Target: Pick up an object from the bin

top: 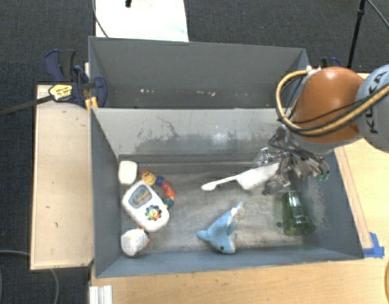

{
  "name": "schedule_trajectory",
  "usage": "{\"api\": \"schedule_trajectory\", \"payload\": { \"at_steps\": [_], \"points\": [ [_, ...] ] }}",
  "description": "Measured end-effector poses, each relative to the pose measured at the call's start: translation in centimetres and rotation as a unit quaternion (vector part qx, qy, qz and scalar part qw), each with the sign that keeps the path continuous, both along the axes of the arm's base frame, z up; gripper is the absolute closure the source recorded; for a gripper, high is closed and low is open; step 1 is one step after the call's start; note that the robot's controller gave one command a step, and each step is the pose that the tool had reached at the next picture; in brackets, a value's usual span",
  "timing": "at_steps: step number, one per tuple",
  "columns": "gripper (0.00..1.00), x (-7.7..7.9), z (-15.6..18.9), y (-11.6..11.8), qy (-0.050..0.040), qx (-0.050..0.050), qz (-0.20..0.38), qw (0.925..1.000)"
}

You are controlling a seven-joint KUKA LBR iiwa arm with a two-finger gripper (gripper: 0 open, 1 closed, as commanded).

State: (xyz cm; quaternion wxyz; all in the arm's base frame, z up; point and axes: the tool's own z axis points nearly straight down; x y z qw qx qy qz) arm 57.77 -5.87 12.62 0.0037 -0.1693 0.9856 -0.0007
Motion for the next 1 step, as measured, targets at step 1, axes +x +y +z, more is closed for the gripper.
{"api": "schedule_trajectory", "payload": {
  "at_steps": [1],
  "points": [
    [1.00,0.03,0.40,0.00,0.0003,0.000,0.000,1.0000]
  ]
}}
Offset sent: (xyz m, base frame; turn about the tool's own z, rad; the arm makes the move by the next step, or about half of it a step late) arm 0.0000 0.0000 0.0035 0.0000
